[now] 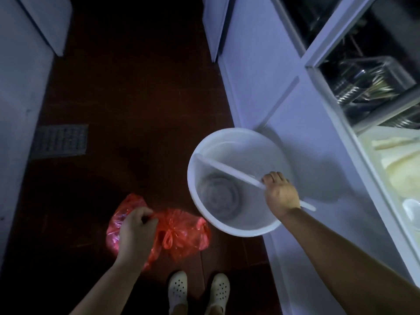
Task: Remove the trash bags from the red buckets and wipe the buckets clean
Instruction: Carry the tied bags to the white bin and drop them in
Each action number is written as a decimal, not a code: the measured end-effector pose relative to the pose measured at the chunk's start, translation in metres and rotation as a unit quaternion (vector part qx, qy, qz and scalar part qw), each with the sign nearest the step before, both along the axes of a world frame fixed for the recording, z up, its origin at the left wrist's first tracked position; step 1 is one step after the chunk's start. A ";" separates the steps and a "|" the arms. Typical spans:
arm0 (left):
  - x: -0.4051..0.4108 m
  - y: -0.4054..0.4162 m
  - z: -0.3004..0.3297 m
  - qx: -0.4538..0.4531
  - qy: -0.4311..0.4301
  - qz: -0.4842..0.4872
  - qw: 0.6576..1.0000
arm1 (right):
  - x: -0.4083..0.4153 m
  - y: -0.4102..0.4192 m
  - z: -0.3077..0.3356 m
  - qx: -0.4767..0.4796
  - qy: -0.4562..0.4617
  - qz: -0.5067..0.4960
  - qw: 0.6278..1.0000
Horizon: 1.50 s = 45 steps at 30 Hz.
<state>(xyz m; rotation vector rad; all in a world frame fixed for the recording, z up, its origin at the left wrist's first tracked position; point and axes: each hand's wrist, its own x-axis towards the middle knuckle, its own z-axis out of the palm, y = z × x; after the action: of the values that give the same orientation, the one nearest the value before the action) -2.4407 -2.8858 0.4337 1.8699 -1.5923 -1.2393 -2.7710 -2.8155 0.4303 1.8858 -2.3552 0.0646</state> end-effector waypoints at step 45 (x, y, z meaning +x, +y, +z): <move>-0.290 -0.127 -0.119 0.023 -0.102 -0.367 0.924 | -0.132 -0.045 -0.007 -0.102 -0.128 -0.121 0.979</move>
<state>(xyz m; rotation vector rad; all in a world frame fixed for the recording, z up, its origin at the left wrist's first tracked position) -2.7312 -3.0130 0.3150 1.4898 -2.5388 -1.3851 -2.9025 -2.8610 0.4236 1.5686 -2.6063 0.5339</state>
